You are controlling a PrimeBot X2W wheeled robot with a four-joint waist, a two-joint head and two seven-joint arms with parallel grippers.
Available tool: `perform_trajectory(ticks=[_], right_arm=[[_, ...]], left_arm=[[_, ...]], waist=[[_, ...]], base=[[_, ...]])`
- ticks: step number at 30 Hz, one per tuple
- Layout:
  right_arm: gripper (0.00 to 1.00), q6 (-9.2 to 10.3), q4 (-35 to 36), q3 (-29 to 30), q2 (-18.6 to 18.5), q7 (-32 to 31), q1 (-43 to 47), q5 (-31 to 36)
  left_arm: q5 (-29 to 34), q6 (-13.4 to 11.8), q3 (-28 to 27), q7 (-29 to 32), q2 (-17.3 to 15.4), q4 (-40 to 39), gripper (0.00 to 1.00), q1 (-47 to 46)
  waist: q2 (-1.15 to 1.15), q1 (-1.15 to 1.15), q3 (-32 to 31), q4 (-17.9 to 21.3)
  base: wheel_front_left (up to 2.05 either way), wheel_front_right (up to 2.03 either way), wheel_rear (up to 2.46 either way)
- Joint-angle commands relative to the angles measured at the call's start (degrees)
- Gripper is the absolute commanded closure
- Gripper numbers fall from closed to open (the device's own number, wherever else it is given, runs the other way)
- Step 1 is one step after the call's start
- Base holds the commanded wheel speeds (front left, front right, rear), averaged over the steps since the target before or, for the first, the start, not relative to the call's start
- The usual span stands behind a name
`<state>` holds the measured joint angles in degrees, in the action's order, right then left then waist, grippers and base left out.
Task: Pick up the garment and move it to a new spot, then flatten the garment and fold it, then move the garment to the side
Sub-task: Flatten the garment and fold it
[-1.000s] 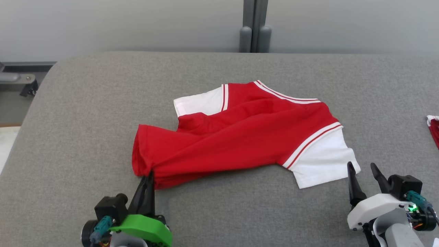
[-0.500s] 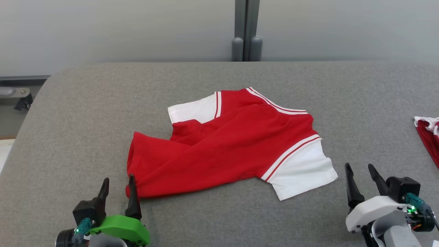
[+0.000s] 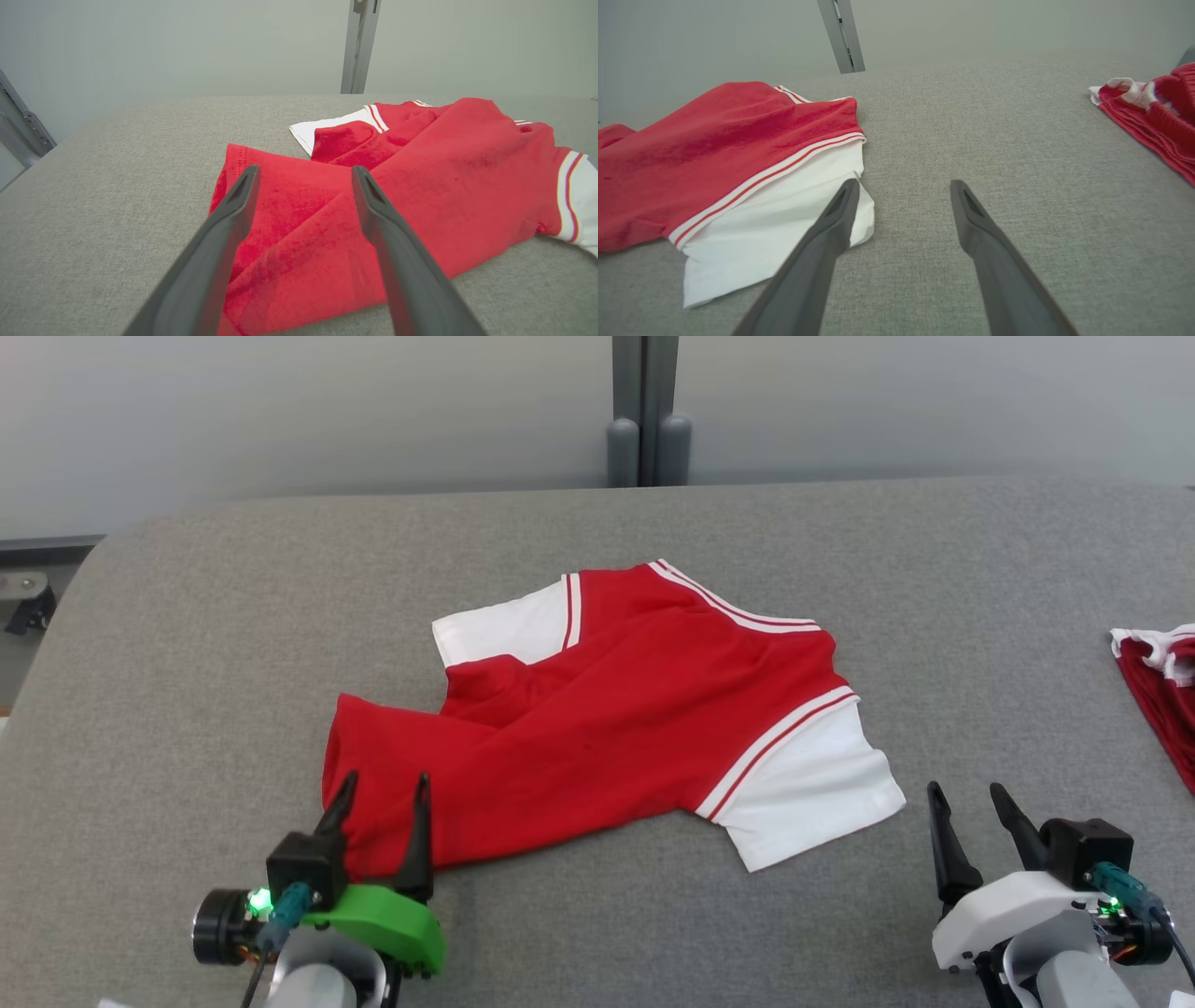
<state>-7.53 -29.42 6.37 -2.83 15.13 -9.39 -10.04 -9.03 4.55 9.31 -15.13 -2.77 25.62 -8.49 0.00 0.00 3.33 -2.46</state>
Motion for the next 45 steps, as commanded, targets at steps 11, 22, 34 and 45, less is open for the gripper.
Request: perform_trajectory(ticks=[11, 22, 34, 45], right_arm=[[0.0, 0.09, -0.3, -1.8, -0.2, 0.0, -2.9, 0.5], [0.0, 0.09, -0.5, -2.5, -0.2, 0.0, -4.4, 0.6], [0.0, 0.09, -0.7, -1.7, -0.2, 0.0, -3.2, 0.4], [0.0, 0.09, -1.4, -1.4, -0.2, 0.0, -1.0, -0.5]], left_arm=[[-1.3, 0.3, -4.1, 0.7, -2.9, 21.8, 0.0, -19.8], [-7.6, 2.6, -5.7, 3.1, -3.4, 37.2, 0.36, -28.3], [-12.1, 3.0, 0.4, -0.2, -3.6, 25.6, 1.0, -27.6], [-11.3, 2.9, -0.2, 0.0, -2.7, 0.2, 1.0, -15.5]], waist=[[0.0, 0.0, 5.7, 2.5], [0.0, 0.0, 8.0, 3.7], [0.0, 0.0, 6.1, 1.3], [0.0, 0.0, 1.8, -0.8]], base=[[0.0, 0.0, 0.0], [0.0, 0.0, 0.0], [0.0, 0.0, 0.0], [0.0, 0.0, 0.0]])
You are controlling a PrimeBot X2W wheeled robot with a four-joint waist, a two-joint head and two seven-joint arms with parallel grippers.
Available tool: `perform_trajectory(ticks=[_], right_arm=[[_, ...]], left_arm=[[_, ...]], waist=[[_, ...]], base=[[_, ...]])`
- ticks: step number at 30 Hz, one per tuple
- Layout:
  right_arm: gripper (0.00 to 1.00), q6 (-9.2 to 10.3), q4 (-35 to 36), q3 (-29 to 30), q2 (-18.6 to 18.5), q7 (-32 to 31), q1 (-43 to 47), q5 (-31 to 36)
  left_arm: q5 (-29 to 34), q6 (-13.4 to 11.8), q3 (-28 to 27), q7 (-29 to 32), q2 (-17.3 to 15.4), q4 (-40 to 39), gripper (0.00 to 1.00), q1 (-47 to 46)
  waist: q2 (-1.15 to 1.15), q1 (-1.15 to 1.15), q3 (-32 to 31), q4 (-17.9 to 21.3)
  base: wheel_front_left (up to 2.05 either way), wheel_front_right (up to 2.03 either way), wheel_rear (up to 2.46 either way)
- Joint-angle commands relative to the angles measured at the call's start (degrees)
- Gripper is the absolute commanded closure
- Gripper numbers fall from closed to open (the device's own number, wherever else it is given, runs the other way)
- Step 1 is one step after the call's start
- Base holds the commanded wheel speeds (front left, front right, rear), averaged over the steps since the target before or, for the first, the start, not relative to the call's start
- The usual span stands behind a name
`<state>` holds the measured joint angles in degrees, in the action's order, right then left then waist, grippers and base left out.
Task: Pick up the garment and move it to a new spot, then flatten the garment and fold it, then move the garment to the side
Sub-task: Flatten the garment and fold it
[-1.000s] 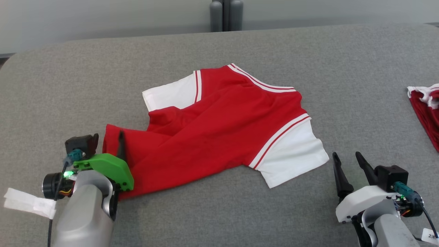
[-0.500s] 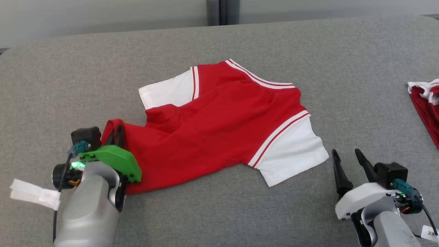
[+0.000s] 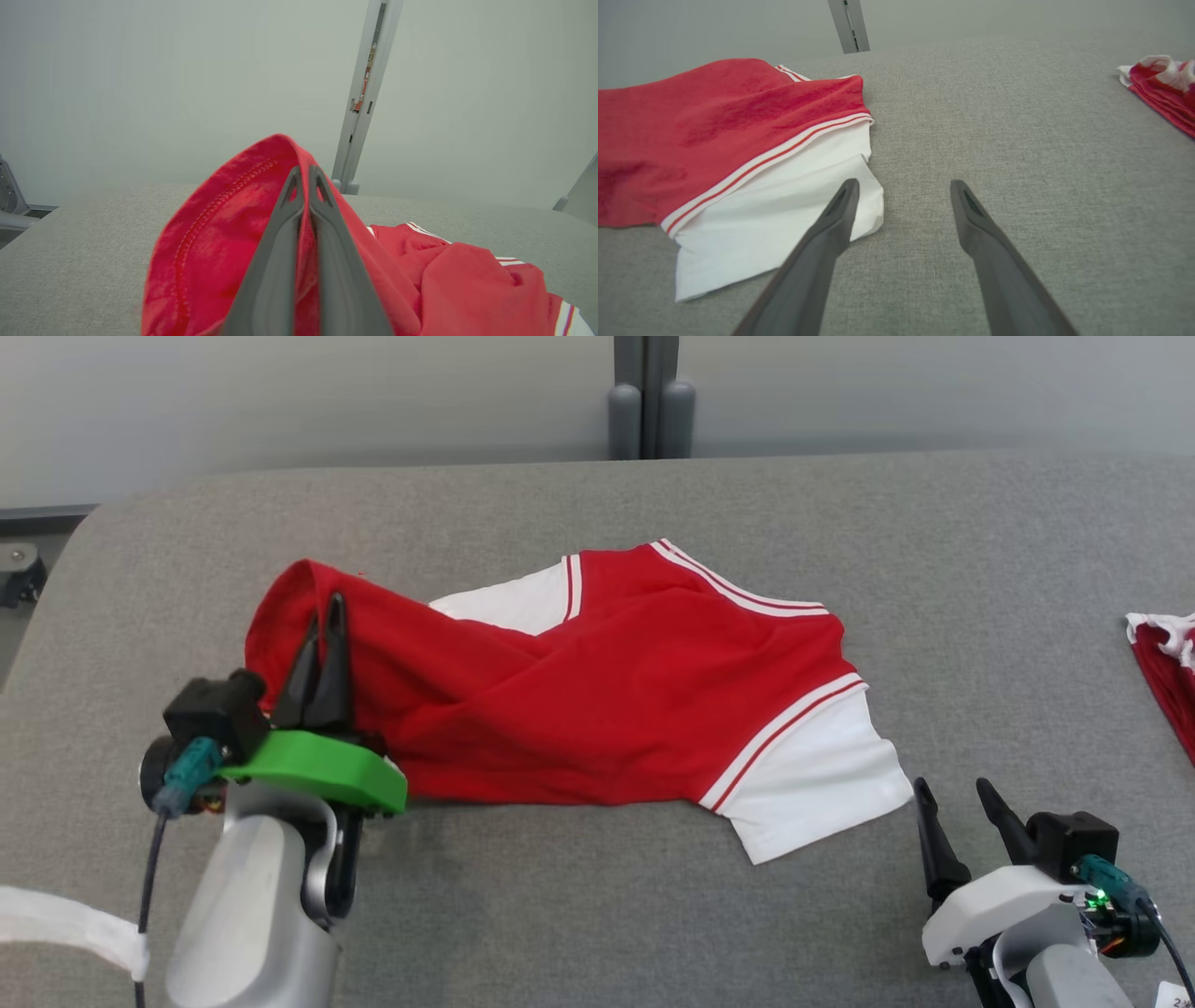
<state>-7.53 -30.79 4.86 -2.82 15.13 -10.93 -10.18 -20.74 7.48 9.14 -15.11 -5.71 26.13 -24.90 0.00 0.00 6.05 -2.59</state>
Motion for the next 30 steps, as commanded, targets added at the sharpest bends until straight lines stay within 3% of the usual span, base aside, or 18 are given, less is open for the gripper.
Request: perform_trajectory(ticks=[1, 6, 12, 30], right_arm=[[0.0, 0.09, -0.1, 0.3, -0.2, 0.0, 0.9, -0.3], [0.0, 0.09, 0.1, 1.3, -0.2, 0.0, 2.3, 0.0], [0.0, 0.09, 0.8, 1.2, -0.2, 0.0, 1.7, 0.3], [0.0, 0.09, 3.0, -1.0, -0.3, 0.0, -5.3, 1.9]], left_arm=[[0.5, 0.0, 0.1, 0.0, 0.3, -1.7, 1.0, 2.0], [1.5, 0.0, 1.2, 0.0, 0.9, -7.5, 1.0, 8.7], [0.5, 0.0, 0.4, 0.0, 0.6, -6.8, 1.0, 11.8], [3.5, -1.6, -8.8, 0.0, -4.1, 16.9, 1.0, -10.0]], waist=[[0.0, 0.0, -1.3, -0.9], [0.0, 0.0, -2.6, -1.6], [0.0, 0.0, -0.9, -1.4], [0.0, 0.0, 11.9, 4.7]], base=[[0.0, 0.0, 0.0], [0.0, 0.0, 0.0], [0.0, 0.0, 0.0], [0.0, 0.0, 0.0]])
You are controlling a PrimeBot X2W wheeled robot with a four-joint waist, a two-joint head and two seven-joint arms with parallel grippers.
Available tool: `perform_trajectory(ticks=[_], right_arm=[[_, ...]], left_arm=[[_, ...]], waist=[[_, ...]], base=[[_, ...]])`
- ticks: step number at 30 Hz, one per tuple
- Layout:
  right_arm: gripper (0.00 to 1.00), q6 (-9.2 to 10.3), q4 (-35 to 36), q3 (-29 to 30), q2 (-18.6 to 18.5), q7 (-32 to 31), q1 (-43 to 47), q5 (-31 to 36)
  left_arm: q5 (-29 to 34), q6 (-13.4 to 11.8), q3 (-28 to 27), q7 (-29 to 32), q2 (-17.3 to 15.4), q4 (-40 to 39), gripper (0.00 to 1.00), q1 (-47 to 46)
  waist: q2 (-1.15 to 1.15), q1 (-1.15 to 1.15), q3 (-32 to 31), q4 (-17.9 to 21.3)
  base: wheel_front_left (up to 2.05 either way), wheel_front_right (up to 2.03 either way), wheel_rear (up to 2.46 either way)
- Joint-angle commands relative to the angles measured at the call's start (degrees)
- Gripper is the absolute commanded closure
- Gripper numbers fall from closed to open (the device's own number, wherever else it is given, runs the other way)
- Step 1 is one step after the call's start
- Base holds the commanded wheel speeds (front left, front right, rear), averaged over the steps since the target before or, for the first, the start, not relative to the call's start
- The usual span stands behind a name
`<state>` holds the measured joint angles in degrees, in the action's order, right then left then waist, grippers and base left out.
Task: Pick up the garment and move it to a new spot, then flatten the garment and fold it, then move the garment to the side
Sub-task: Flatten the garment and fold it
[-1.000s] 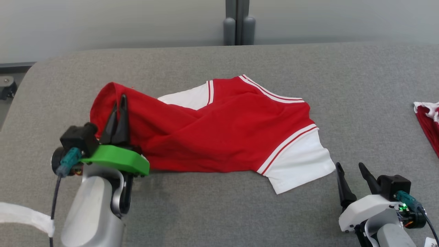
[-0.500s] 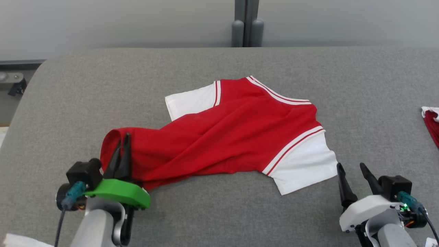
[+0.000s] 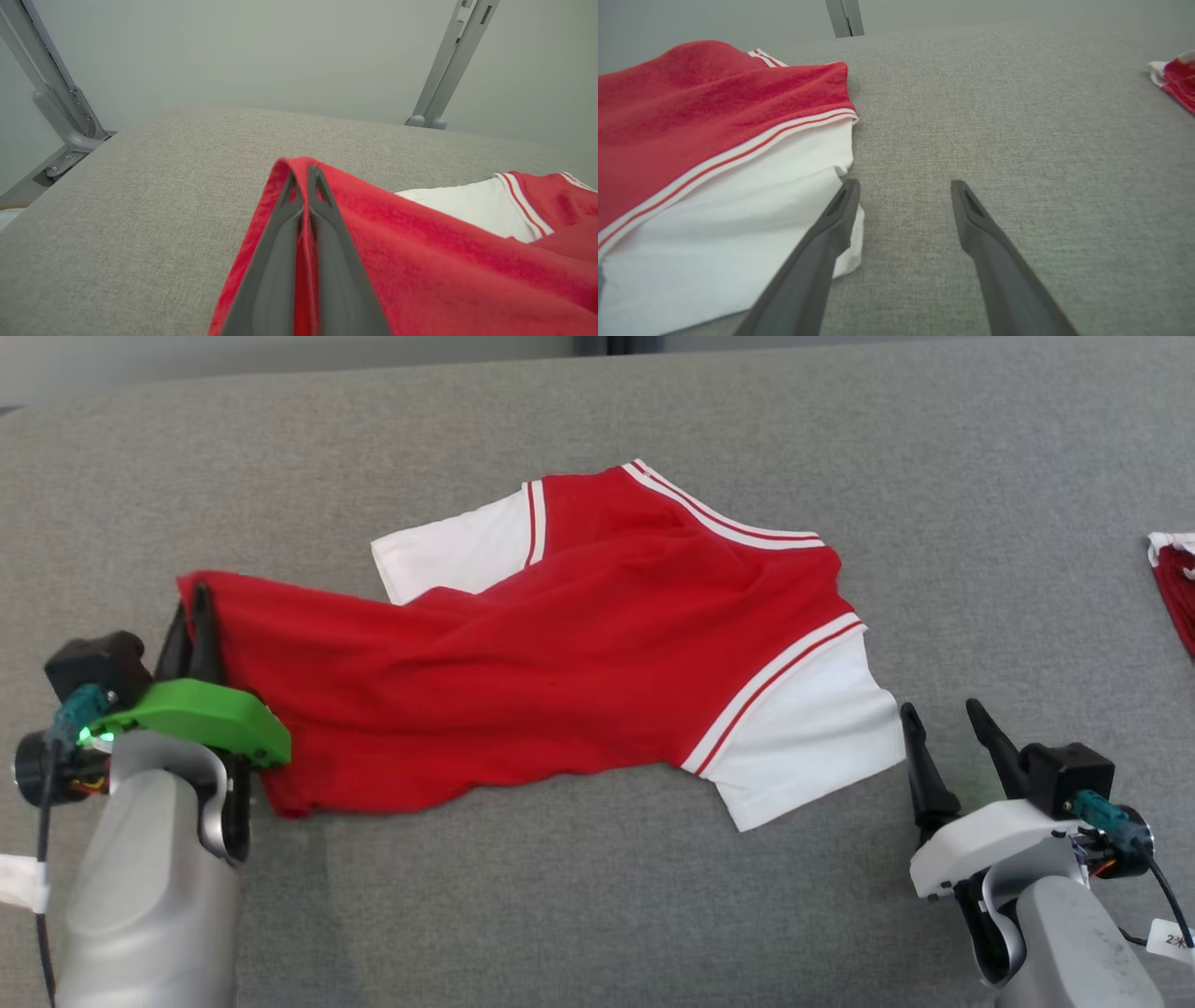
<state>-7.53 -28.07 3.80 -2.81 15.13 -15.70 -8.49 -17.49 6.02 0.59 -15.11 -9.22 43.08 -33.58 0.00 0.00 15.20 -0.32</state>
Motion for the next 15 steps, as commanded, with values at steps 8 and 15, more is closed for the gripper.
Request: perform_trajectory(ticks=[8, 15], right_arm=[[0.0, 0.09, 2.0, 0.0, -0.2, 0.0, -1.3, -0.8], [0.0, 0.09, 3.8, -1.0, -0.2, 0.0, 0.5, -2.1]], left_arm=[[4.8, -4.1, -4.4, 0.0, 0.1, -0.2, 0.0, -1.5], [8.3, -3.9, -7.3, 0.0, 3.2, -9.9, 0.0, 6.4]], waist=[[0.0, 0.0, 2.6, 2.9], [0.0, 0.0, -1.6, 1.9]], base=[[0.0, 0.0, 0.0], [0.0, 0.0, 0.0]])
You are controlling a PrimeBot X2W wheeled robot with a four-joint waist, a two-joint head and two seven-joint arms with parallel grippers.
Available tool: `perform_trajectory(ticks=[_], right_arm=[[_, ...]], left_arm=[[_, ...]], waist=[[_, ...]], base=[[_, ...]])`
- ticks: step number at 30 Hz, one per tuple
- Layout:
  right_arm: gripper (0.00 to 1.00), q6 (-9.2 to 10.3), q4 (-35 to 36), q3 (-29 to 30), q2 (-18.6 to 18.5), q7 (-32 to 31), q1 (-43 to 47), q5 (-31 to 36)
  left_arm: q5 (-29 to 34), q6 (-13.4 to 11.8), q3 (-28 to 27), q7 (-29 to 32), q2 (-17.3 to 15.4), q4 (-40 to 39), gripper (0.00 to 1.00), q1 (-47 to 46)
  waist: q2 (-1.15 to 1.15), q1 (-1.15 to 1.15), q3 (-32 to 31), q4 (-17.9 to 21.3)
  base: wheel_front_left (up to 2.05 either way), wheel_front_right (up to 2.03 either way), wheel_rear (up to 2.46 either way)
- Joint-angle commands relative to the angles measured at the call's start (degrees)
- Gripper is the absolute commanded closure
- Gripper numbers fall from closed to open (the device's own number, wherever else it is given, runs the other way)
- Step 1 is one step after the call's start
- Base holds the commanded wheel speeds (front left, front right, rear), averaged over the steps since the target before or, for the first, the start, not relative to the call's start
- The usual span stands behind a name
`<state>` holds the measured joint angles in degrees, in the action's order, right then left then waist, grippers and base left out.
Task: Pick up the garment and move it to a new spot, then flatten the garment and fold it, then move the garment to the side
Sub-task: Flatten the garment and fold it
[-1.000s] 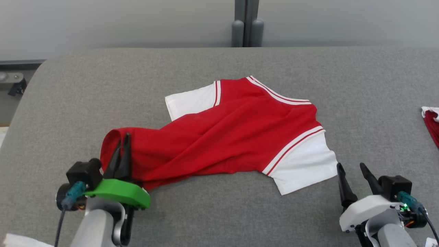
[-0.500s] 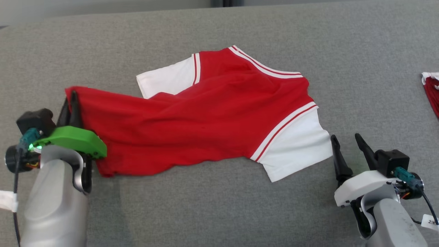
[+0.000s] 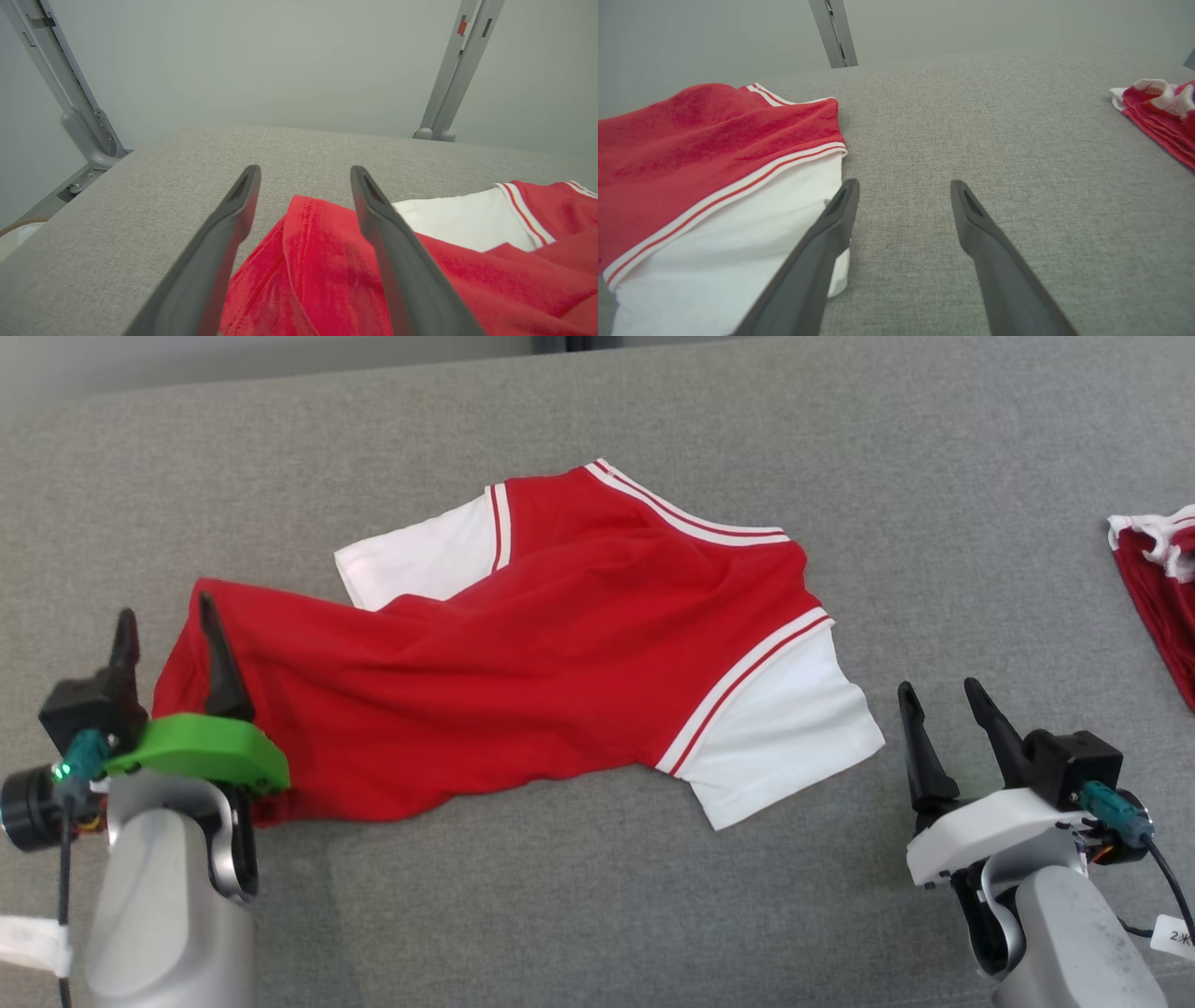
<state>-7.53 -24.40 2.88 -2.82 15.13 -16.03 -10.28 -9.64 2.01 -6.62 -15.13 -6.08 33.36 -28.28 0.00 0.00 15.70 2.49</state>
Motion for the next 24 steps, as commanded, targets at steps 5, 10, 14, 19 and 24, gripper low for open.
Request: perform_trajectory(ticks=[5, 10, 14, 19, 24], right_arm=[[0.0, 0.09, 0.2, -0.7, -0.2, 0.0, 3.1, -0.9], [0.0, 0.09, -0.4, -1.0, -0.2, 0.0, 5.9, -1.4], [0.0, 0.09, -0.8, -0.3, -0.2, 0.0, 8.4, -2.0], [0.0, 0.09, -1.2, 0.1, -0.2, 0.0, 10.7, -1.8], [0.0, 0.09, -1.7, -0.8, -0.2, 0.0, 11.9, -2.1]], left_arm=[[2.5, 1.1, 0.4, 0.0, 2.1, -5.0, 0.0, 9.3], [3.6, 0.6, 2.5, 0.0, 2.9, -7.7, 0.0, 18.0], [1.9, 0.2, 5.6, 0.0, 3.1, -9.3, 0.0, 23.9], [1.7, -2.1, 8.9, 0.0, 3.0, -10.6, 0.0, 28.7], [2.5, -3.0, 10.1, 0.0, 3.0, -10.1, 0.0, 30.1]], waist=[[0.0, 0.0, -6.4, -1.6], [0.0, 0.0, -10.6, -1.9], [0.0, 0.0, -13.3, -2.2], [0.0, 0.0, -15.3, -2.5], [0.0, 0.0, -15.7, -2.3]], base=[[0.0, 0.0, 0.0], [0.0, 0.0, 0.0], [0.0, 0.0, 0.0], [0.0, 0.0, 0.0], [0.0, 0.0, 0.0]])
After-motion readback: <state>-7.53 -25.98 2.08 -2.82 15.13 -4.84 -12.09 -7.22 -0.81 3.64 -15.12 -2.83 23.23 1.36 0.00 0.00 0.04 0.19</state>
